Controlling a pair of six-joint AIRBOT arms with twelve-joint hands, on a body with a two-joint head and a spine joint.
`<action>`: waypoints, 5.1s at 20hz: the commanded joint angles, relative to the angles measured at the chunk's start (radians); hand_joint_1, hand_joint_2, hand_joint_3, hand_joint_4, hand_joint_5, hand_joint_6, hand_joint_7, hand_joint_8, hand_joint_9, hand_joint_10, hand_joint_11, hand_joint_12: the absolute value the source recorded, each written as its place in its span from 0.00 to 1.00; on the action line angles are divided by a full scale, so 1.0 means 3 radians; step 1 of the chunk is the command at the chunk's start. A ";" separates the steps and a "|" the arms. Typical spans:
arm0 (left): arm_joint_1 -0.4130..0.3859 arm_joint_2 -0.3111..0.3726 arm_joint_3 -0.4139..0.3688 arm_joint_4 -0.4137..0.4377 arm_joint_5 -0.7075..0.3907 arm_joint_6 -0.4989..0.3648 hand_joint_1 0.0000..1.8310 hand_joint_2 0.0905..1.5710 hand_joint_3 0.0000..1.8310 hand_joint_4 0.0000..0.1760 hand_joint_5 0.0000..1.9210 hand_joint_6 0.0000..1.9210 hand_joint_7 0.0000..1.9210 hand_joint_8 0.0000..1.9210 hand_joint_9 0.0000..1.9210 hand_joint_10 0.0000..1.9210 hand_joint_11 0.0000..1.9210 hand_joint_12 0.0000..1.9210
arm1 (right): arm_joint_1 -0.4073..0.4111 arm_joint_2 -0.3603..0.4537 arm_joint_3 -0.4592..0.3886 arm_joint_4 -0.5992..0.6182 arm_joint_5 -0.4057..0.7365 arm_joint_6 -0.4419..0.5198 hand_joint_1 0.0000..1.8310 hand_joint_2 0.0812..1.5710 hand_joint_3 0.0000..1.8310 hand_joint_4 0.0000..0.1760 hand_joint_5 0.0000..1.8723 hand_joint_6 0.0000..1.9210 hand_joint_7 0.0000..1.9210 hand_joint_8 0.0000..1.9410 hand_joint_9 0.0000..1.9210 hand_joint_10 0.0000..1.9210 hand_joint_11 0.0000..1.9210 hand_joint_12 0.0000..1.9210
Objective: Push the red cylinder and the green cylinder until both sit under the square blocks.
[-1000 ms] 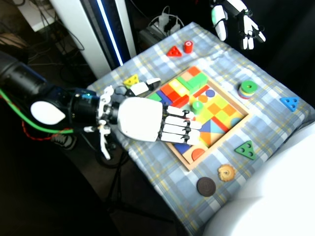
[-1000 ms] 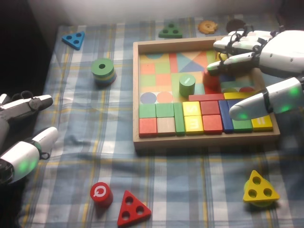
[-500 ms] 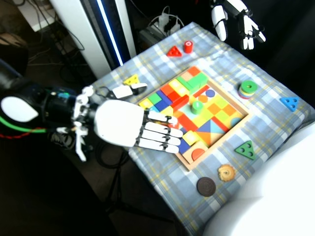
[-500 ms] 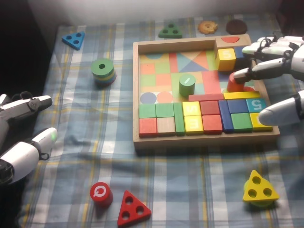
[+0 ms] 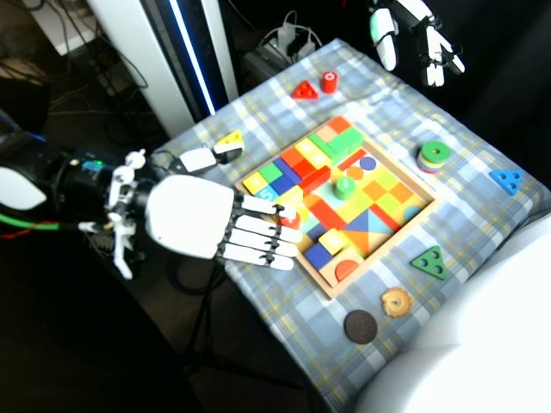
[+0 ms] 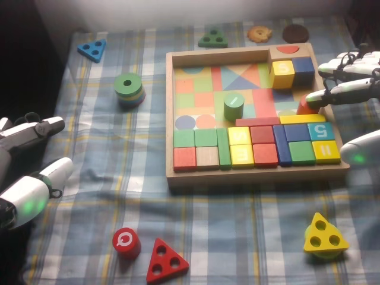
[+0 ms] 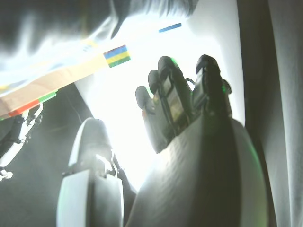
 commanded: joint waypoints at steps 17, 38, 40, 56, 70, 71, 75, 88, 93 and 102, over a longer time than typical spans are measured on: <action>-0.0024 -0.0009 0.0003 0.0124 -0.0351 -0.0027 0.39 0.82 0.00 0.18 0.30 0.00 0.25 0.00 0.22 0.00 0.00 0.00 | 0.0117 0.0256 -0.0245 0.0315 0.0768 -0.0103 0.00 0.51 0.01 0.85 0.21 0.00 0.00 0.00 0.00 0.00 0.00 0.00; -0.0026 -0.0019 0.0007 0.0129 -0.0346 -0.0027 0.43 0.80 0.00 0.00 0.34 0.00 0.28 0.00 0.24 0.00 0.00 0.00 | 0.0570 -0.0917 0.0537 -0.0331 0.0472 0.0174 0.00 0.49 0.00 0.86 0.19 0.00 0.00 0.00 0.00 0.00 0.00 0.00; -0.0026 -0.0018 0.0005 0.0128 -0.0346 -0.0027 0.43 0.80 0.00 0.01 0.33 0.00 0.28 0.00 0.24 0.00 0.00 0.00 | 0.0570 -0.0932 0.0556 -0.0371 0.0409 0.0174 0.00 0.52 0.01 0.69 0.19 0.00 0.00 0.00 0.00 0.00 0.00 0.00; -0.0025 -0.0012 0.0011 0.0117 -0.0335 -0.0027 0.41 0.81 0.00 0.19 0.31 0.00 0.28 0.00 0.24 0.00 0.00 0.00 | 0.0471 -0.0376 0.0178 -0.0571 0.0129 0.0215 0.00 0.51 0.00 0.81 0.19 0.00 0.00 0.00 0.00 0.00 0.00 0.00; -0.0023 -0.0020 0.0006 0.0094 -0.0317 -0.0027 0.38 0.82 0.00 0.22 0.28 0.00 0.26 0.00 0.23 0.00 0.00 0.00 | 0.0293 -0.0106 -0.0020 -0.0161 0.0183 -0.0029 0.00 0.46 0.00 1.00 0.18 0.00 0.00 0.00 0.00 0.00 0.00 0.00; -0.0022 -0.0020 0.0003 0.0094 -0.0317 -0.0027 0.37 0.82 0.00 0.21 0.28 0.00 0.26 0.00 0.23 0.00 0.00 0.00 | 0.0293 -0.0096 -0.0030 -0.0137 0.0218 -0.0032 0.00 0.46 0.00 1.00 0.18 0.00 0.00 0.00 0.00 0.00 0.00 0.00; -0.0021 -0.0017 0.0005 0.0088 -0.0313 -0.0027 0.39 0.81 0.00 0.22 0.28 0.00 0.26 0.00 0.22 0.00 0.00 0.00 | 0.0294 -0.0029 -0.0109 -0.0095 0.0325 -0.0039 0.00 0.47 0.00 1.00 0.18 0.00 0.00 0.00 0.00 0.00 0.00 0.00; -0.0019 -0.0007 0.0000 0.0076 -0.0366 -0.0027 0.41 0.81 0.00 0.02 0.32 0.01 0.28 0.00 0.23 0.00 0.00 0.00 | -0.0239 0.0244 -0.0495 0.1244 0.1342 -0.0886 0.00 0.71 0.01 0.51 0.14 0.00 0.10 0.00 0.07 0.01 0.05 0.03; -0.0018 -0.0006 -0.0010 0.0047 -0.0382 -0.0027 0.40 0.81 0.00 0.10 0.32 0.00 0.27 0.00 0.23 0.00 0.00 0.00 | -0.1176 0.0232 -0.0680 0.2311 0.2393 -0.1126 0.05 0.82 0.00 0.00 0.17 0.00 0.17 0.00 0.14 0.00 0.07 0.16; -0.0021 -0.0022 -0.0017 0.0050 -0.0429 -0.0027 0.40 0.81 0.00 0.15 0.32 0.00 0.28 0.00 0.25 0.01 0.00 0.00 | -0.1578 0.0116 -0.0891 0.2959 0.3231 -0.1228 0.04 0.81 0.00 0.00 0.19 0.01 0.17 0.00 0.15 0.00 0.02 0.30</action>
